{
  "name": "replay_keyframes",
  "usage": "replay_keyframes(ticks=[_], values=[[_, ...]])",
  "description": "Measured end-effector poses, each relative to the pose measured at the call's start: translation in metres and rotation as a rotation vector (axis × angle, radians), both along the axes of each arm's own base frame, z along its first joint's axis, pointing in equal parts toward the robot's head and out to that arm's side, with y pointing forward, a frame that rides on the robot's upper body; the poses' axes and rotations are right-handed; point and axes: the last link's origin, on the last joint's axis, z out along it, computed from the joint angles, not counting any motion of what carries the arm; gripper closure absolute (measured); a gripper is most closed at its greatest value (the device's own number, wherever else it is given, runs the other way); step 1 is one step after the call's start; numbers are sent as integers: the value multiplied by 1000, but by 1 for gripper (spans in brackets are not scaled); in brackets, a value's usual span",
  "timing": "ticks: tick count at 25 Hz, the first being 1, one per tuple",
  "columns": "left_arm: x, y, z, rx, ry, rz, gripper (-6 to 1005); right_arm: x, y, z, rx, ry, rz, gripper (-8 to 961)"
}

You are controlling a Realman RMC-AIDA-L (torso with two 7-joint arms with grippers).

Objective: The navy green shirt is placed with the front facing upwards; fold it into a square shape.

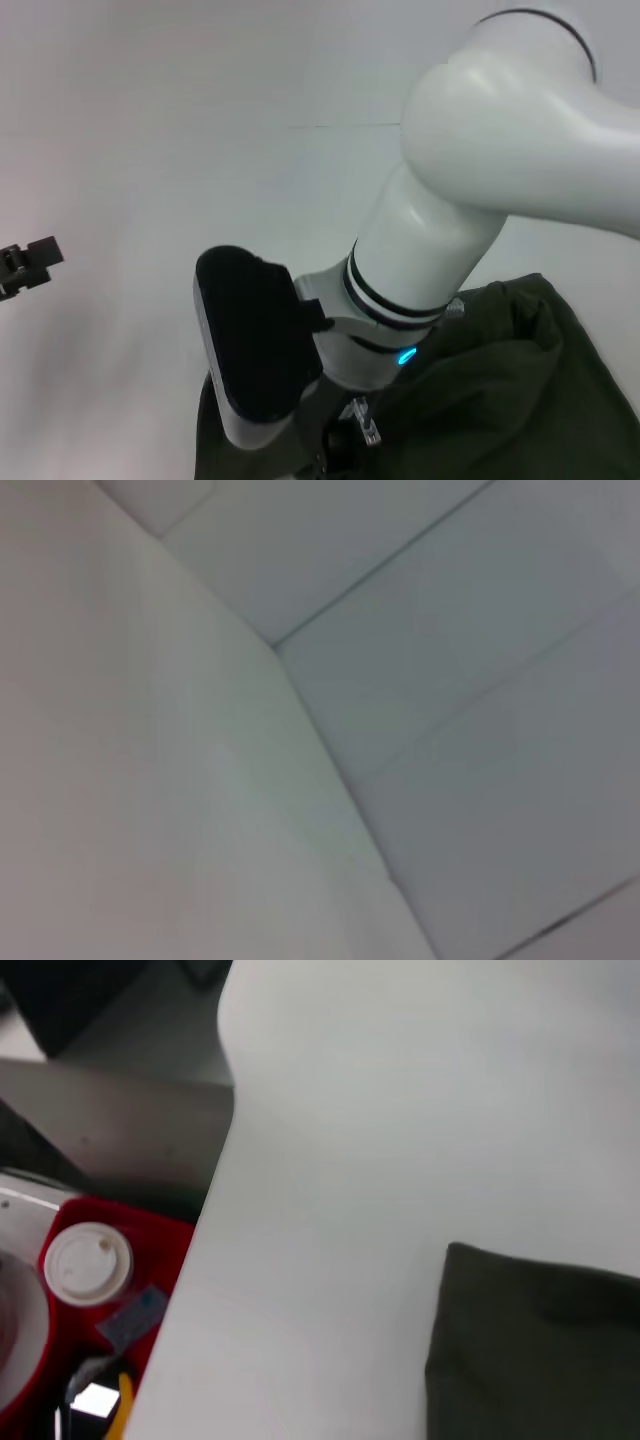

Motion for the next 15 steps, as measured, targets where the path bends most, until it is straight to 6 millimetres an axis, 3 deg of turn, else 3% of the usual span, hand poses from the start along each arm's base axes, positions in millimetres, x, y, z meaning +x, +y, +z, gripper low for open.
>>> replay_keyframes(ticks=[15], values=[[-33, -2, 11, 144, 51, 178, 66, 2, -4, -10, -12, 3, 87, 58]])
